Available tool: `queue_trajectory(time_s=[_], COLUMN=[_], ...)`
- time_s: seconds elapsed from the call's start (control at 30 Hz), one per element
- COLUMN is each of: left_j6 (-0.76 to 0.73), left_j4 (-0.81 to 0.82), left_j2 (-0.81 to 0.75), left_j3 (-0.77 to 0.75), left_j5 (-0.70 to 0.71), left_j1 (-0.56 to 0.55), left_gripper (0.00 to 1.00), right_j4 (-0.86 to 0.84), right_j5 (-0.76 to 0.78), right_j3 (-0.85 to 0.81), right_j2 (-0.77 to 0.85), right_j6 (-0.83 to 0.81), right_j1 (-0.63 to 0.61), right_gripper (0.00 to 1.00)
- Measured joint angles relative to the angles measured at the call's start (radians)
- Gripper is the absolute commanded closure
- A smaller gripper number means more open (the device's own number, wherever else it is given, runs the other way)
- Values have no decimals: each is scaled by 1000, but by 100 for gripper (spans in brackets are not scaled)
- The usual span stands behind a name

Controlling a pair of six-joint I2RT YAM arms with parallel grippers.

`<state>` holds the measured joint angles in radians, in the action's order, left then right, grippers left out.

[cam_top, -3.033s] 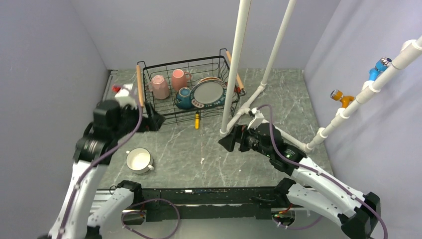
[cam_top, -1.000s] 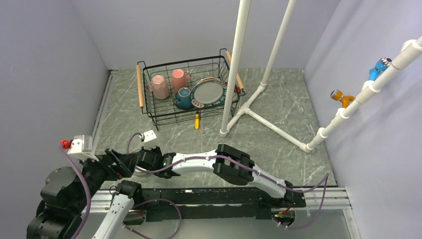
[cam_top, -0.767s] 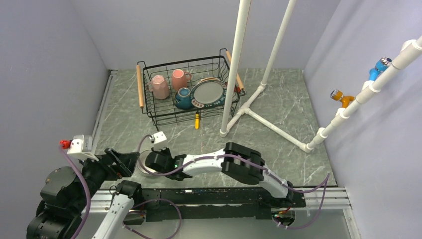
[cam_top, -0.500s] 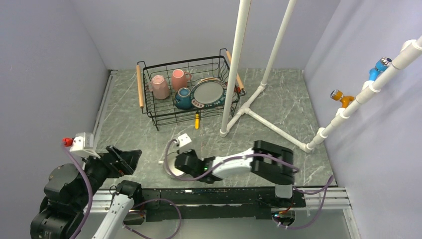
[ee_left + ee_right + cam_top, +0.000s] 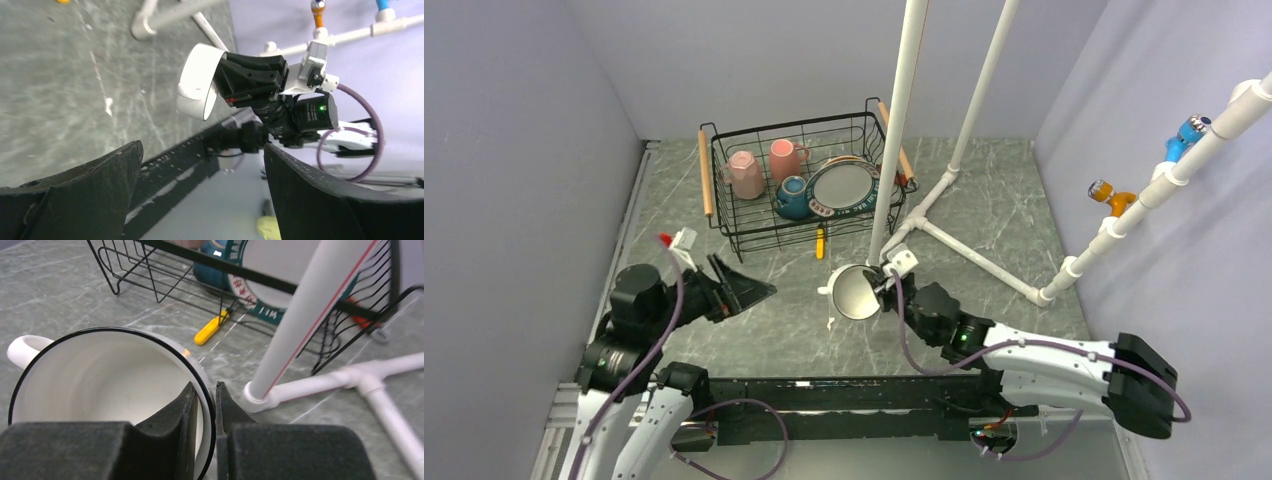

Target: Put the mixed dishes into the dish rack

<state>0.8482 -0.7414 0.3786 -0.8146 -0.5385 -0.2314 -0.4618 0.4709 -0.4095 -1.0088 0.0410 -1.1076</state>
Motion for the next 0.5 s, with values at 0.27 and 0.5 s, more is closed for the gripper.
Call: queue_trajectory(time_s=[0.27, 0.5], left_j6=[264, 417], left_j4=[343, 580], left_j2=[124, 280], left_j3=[164, 188], left_j5=[-241, -279], left_j1=[-28, -256], left_gripper=[12, 21], right_j4=[-96, -230], right_j5=[-170, -296], right_j3=[71, 72], right_j2=[162, 162], right_j6=[-295, -427], right_j1=[50, 51], right_gripper=[100, 100])
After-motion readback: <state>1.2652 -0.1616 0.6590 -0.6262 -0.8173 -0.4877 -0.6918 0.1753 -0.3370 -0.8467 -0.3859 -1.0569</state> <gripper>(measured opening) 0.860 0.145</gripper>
